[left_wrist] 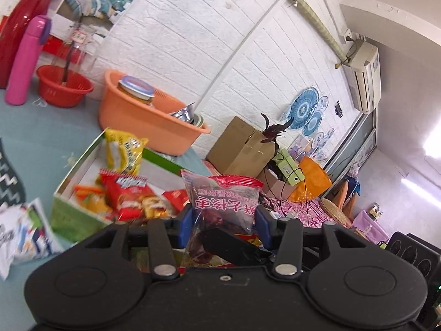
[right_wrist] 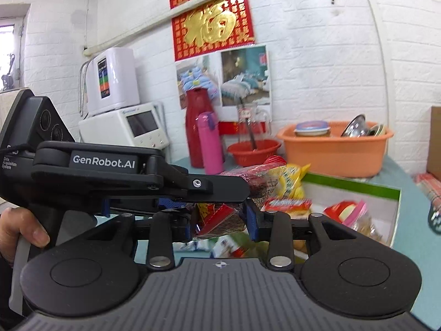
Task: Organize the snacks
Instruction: 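Lower the red-labelled bag into the green box and open the left gripper, then move the left gripper to the pile while the right gripper grasps the green pea bag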
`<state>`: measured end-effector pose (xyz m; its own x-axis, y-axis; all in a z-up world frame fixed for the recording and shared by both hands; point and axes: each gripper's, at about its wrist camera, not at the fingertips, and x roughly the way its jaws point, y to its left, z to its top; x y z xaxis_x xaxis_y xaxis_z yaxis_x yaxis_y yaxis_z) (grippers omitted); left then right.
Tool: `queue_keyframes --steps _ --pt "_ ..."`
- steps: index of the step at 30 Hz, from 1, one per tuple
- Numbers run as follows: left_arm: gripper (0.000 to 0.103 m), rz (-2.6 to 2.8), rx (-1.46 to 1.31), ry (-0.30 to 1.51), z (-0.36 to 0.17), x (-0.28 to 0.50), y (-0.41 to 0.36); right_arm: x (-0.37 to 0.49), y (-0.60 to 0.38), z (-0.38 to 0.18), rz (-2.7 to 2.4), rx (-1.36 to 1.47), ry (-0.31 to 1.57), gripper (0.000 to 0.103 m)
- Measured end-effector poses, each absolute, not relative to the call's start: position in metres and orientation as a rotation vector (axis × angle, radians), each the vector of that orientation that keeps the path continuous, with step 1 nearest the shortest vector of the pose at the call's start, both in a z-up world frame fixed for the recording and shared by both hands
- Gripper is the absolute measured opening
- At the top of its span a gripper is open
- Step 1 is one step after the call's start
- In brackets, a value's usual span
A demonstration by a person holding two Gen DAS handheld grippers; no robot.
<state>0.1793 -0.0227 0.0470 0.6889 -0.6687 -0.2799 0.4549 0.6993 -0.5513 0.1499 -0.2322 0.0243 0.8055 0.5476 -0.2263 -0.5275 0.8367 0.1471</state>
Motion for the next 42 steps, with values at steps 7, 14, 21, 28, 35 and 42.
queue_keyframes --steps 7,14,21,28,35,42 --pt "0.043 -0.694 -0.442 0.505 0.044 0.229 -0.047 0.187 -0.253 0.021 0.528 0.079 0.235 0.062" --pt "0.093 -0.677 -0.421 0.558 0.02 0.264 -0.061 0.215 -0.264 -0.003 0.501 0.057 0.244 0.063" --pt "0.103 -0.575 -0.393 0.61 0.002 0.263 -0.053 0.225 -0.264 -0.028 0.444 0.027 0.331 0.103" --pt "0.103 -0.568 -0.405 0.56 0.026 0.235 -0.041 0.206 -0.265 -0.013 0.434 0.035 0.316 0.103" --pt "0.103 -0.558 -0.33 0.447 0.052 0.177 -0.041 0.16 -0.279 0.014 0.425 0.042 0.241 0.103" --pt "0.103 -0.522 -0.347 0.428 0.037 0.128 -0.038 0.109 -0.293 0.018 0.394 -0.013 0.196 0.103"
